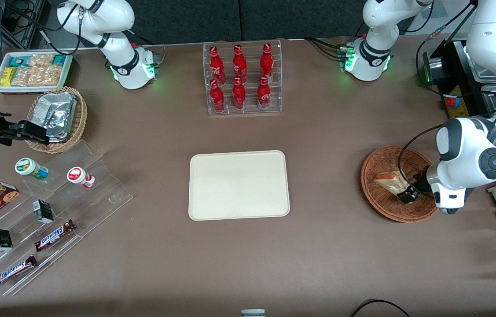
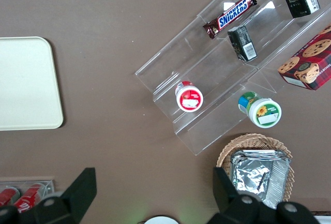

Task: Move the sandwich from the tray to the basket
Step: 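Lower the sandwich into the basket and open the left gripper, then raise the left gripper away from the basket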

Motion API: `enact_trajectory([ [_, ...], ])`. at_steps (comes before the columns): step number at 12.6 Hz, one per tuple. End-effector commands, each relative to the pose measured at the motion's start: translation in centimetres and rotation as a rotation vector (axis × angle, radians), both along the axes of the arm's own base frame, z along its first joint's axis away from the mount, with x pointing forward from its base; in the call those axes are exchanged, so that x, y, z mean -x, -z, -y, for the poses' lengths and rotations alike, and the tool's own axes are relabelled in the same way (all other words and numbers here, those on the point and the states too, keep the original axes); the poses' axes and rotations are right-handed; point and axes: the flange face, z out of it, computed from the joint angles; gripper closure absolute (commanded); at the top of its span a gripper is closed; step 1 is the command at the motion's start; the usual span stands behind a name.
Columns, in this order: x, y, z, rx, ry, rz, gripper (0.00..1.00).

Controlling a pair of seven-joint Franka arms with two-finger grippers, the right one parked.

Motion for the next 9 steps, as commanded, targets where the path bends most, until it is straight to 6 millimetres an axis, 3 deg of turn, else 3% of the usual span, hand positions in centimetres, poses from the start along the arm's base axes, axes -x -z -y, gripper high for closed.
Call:
enact_trajectory([
  [1,0.7,-2.3,-0.6,-0.006,0.122,-0.016,0.0],
  [4,1.6,-5.0,-1.0,-0.014,0.24,-0.038,0.0],
  [7,3.0,-10.0,-2.2,-0.013,0.365,-0.07,0.0],
  [9,3.5,-12.3,-2.0,-0.022,0.385,-0.06,0.0],
])
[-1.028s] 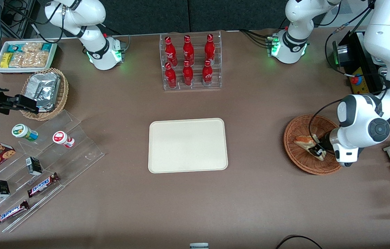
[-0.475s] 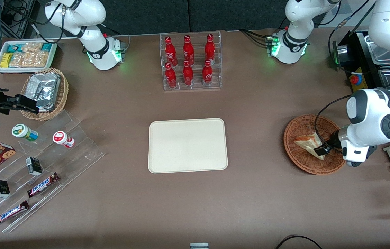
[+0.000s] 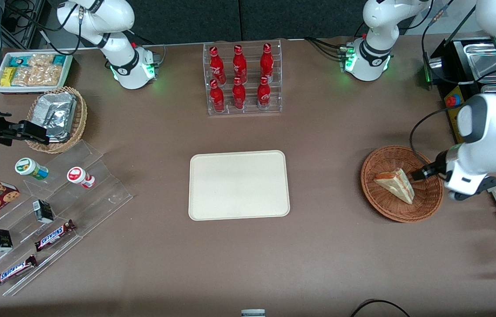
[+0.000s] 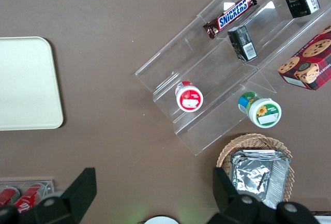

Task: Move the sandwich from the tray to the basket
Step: 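Raise the left gripper away from the basket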

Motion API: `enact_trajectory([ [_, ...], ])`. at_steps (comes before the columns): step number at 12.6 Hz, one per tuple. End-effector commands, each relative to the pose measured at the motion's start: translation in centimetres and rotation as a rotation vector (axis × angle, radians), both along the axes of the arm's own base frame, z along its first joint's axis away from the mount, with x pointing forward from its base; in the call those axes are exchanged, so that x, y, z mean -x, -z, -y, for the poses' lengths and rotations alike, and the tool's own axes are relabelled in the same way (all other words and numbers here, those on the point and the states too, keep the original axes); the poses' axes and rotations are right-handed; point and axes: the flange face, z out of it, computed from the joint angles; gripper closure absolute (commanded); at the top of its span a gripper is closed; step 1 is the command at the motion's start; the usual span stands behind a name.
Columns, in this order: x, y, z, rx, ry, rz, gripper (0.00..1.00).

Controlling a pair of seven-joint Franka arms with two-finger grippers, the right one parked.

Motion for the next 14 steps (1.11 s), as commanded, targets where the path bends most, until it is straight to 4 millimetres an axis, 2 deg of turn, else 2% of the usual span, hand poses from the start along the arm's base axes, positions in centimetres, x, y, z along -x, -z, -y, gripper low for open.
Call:
enact_trajectory([
  [1,1.1,-4.3,0.2,-0.009,0.037,0.022,0.0],
  [4,1.0,-11.2,1.4,0.042,0.098,-0.004,0.0],
  [6,0.4,-17.0,1.7,0.099,0.165,0.031,0.0],
  [7,0.4,-18.6,1.8,0.098,0.17,0.039,0.0],
  [11,0.2,-21.7,3.4,0.082,0.208,0.096,0.0],
  [14,0.1,-21.8,3.9,0.082,0.217,0.099,0.0],
])
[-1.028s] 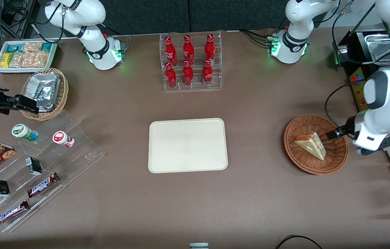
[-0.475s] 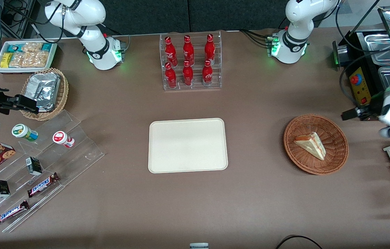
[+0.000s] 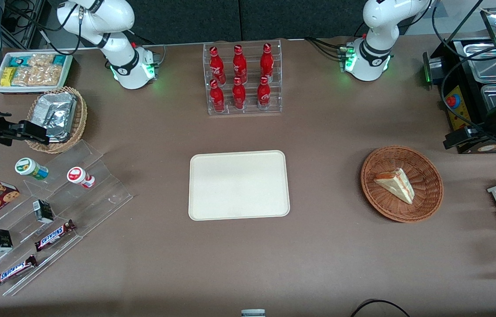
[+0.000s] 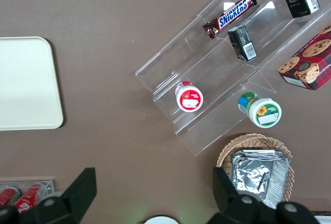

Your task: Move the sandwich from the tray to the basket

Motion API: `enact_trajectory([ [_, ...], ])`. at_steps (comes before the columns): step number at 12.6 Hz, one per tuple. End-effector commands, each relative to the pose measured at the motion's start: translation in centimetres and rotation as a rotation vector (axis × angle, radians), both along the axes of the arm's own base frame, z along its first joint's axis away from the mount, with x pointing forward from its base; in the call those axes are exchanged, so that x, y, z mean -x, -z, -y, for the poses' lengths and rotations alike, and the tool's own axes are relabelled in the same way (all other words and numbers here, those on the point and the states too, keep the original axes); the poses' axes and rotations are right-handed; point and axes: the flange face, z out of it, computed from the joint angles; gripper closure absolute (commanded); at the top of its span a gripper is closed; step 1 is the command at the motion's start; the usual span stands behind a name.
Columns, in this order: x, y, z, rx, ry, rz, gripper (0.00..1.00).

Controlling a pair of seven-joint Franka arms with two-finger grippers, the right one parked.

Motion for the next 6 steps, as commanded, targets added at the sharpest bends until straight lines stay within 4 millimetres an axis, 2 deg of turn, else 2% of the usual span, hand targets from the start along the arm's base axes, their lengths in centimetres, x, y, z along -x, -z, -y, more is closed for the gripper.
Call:
enact_trajectory([
  [1,-0.17,-0.47,0.09,0.005,0.018,-0.004,0.0],
  [6,-0.22,-0.33,0.43,0.006,0.024,-0.006,0.0],
])
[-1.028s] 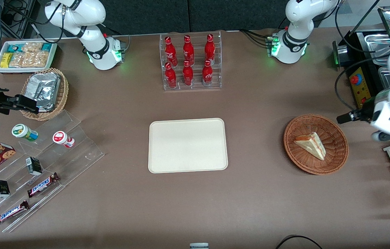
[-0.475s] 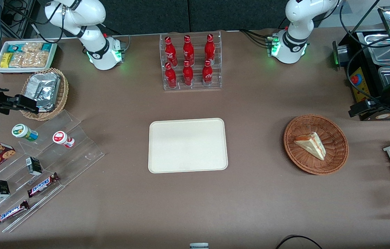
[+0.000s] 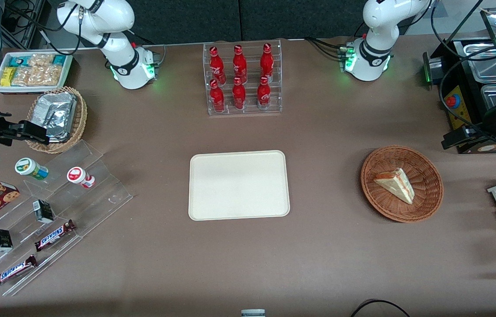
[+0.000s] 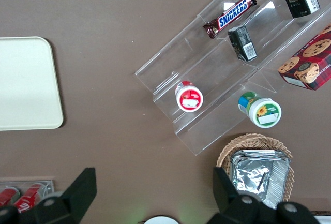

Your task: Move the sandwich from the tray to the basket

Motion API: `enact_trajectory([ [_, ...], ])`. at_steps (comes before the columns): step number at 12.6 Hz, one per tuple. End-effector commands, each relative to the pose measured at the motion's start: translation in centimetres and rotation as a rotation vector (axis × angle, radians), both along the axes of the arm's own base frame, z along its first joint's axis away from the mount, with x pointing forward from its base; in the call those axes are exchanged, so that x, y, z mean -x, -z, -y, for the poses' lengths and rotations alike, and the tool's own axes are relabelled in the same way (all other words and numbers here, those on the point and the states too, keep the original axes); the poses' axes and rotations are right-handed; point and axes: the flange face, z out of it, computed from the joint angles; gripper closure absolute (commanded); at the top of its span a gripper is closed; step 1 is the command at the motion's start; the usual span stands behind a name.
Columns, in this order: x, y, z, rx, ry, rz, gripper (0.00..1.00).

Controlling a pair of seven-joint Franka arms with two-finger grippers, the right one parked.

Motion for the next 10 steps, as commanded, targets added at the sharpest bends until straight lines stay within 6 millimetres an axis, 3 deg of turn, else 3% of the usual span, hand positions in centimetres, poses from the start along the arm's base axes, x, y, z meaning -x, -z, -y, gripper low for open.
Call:
enact_trajectory([
  [1,-0.13,-0.52,1.82,-0.002,0.042,-0.003,0.0],
  [10,-0.5,-0.77,2.2,-0.033,0.039,0.0,0.0],
])
